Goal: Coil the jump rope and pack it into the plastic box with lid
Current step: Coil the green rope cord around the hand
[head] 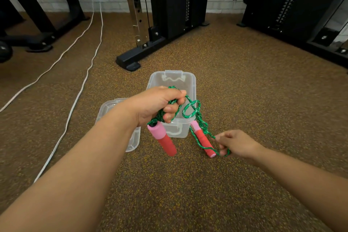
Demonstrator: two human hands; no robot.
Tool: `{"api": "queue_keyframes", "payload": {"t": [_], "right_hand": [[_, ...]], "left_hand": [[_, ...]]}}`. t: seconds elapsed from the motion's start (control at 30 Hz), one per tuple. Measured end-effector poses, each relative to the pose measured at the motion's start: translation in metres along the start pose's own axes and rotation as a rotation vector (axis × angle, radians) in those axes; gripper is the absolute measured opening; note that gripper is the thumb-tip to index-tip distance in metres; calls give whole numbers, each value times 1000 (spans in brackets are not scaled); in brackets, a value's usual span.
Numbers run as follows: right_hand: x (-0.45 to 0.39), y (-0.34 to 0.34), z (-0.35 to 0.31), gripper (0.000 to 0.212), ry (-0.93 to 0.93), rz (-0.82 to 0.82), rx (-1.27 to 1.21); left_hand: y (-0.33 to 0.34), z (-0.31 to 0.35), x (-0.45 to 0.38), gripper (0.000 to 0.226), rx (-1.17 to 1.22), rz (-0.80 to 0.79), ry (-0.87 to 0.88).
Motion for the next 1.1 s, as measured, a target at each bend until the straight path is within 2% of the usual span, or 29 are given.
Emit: {"api": "queue_keyframes", "payload": {"t": [0.07,0.13,0.23,0.3,0.4,0.57,0.77,0.8,0.87,0.97,1.03,1.1], "right_hand": [[4,2,-8,21,-104,85,138],[9,4,-24,44,-298,98,105],[21,15,-50,62,-520,-139,-44],[26,24,-61,61,-589,-311,-82],[24,32,-64,49,-581,-384,-92],[20,27,-57,11,-423,-295,-249],[15,14,-42,13,-186,-158,-797],[17,14,-40,10,-176,-148,-763],[16,14,-38,15,-218,-106,-430],[18,14,-47,59,-422,-40,245],[23,19,-61,80,-609,-130,353],[26,27,-72,70,-708,-261,261]], "left_hand": [[3,-2,-2,31,-35,-17,-16],[7,-4,-4,31,-71,-36,-29],[11,-4,-5,32,-69,-59,-31],[11,-3,-4,32,-37,-74,-21],[10,-1,-1,31,-8,-96,-12],[2,-3,1,31,-37,-34,-14],[1,-10,-2,31,-122,-5,-68],[2,-9,-3,30,-114,-7,-75],[6,-8,-4,29,-85,-10,-89],[12,-9,-5,29,-92,-30,-107],[16,-7,-6,29,-120,-48,-110],[16,-5,-5,28,-122,-58,-104]]}}
Point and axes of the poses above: each hand's wrist, its own x-axis away from the middle knuckle, its own y-axis out of the palm, z = x × y, the point moved 1 cm from there along -x, towards the middle knuckle, and after that the axes turned 9 degrees about -x, right-handed, at the moved point
